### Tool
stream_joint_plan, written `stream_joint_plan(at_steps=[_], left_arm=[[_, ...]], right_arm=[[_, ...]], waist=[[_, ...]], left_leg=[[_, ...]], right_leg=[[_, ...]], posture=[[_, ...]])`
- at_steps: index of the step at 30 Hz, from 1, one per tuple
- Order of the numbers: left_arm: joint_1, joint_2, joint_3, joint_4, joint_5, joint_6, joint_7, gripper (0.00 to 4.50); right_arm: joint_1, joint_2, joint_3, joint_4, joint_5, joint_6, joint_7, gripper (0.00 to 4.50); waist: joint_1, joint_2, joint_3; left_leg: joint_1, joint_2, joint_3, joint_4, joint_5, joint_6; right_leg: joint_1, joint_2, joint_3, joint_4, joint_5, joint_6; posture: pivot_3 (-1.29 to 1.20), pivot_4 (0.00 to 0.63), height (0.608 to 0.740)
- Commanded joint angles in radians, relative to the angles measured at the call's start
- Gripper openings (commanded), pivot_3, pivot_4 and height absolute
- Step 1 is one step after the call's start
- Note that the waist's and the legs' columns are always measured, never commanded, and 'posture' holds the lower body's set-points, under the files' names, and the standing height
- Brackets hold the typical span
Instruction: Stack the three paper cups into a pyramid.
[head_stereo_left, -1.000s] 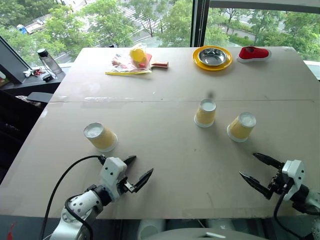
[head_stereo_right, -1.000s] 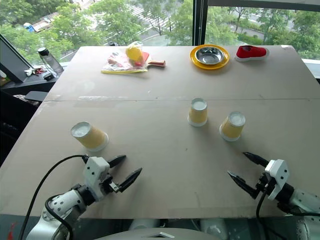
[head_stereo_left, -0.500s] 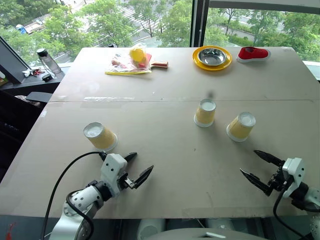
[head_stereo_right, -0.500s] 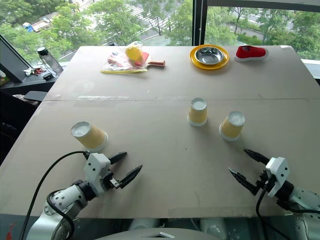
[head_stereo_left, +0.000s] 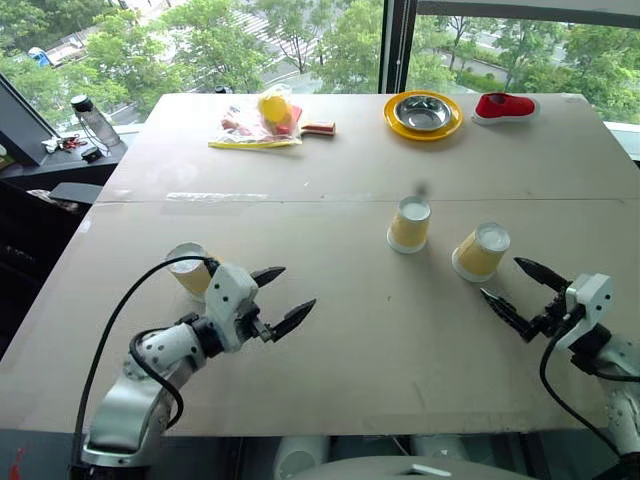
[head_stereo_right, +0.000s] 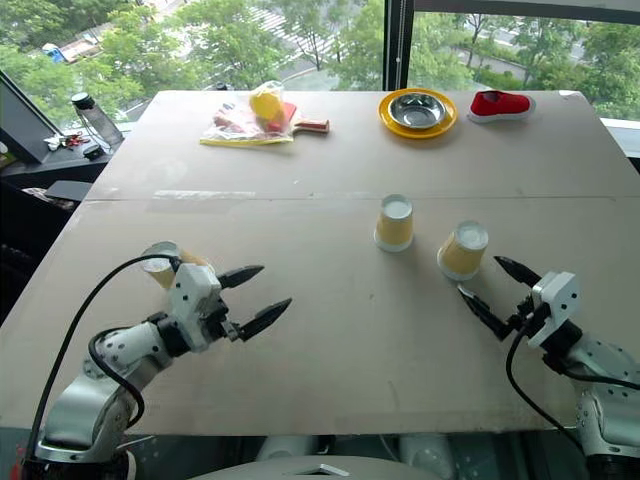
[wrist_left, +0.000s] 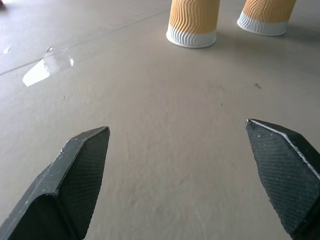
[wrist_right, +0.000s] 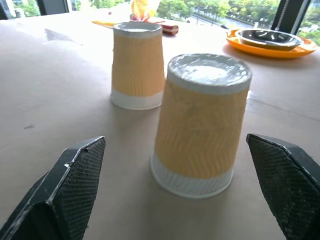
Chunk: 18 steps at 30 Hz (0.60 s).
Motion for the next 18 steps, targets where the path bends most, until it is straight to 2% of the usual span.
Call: stream_joint_plan(at_steps=[1,10,17,18], left_arm=[[-0.072,0.056,0.013,-0.073,-0.102,0.068,-0.073,4.48],[-0.203,0.140,0.032,-0.146,-0.280,0.202,-0.156,4.48],[-0.232,0.144,0.027,-0.167,-0.313,0.238,-0.144,4.48],[-0.234,0.144,0.028,-0.168,-0.314,0.240,-0.142,4.50]], right_arm=[[-0.072,0.013,0.006,-0.029,-0.031,0.069,-0.100,4.50],[-0.166,0.029,0.046,0.012,-0.017,0.140,-0.088,4.50],[-0.186,0.042,0.058,0.026,-0.003,0.162,-0.062,4.50],[-0.188,0.044,0.058,0.026,-0.003,0.162,-0.061,4.24]], waist=[[-0.001,0.000,0.001],[-0.002,-0.001,0.005],[-0.005,-0.001,0.006],[-0.005,-0.001,0.006]], left_leg=[[0.000,0.000,0.000,0.000,0.000,0.000],[-0.001,0.001,0.000,0.001,0.000,0.000],[-0.001,0.001,0.000,0.002,0.000,0.000],[-0.001,0.002,0.000,0.002,0.000,0.000]], right_leg=[[0.000,0.000,0.000,0.001,0.000,0.000],[-0.002,0.002,0.000,0.002,0.000,0.000],[-0.002,0.002,0.000,0.003,0.000,0.000],[-0.002,0.003,0.000,0.003,0.000,0.000]], posture=[[0.00,0.150,0.740],[0.00,0.150,0.740],[0.00,0.150,0.740],[0.00,0.150,0.740]])
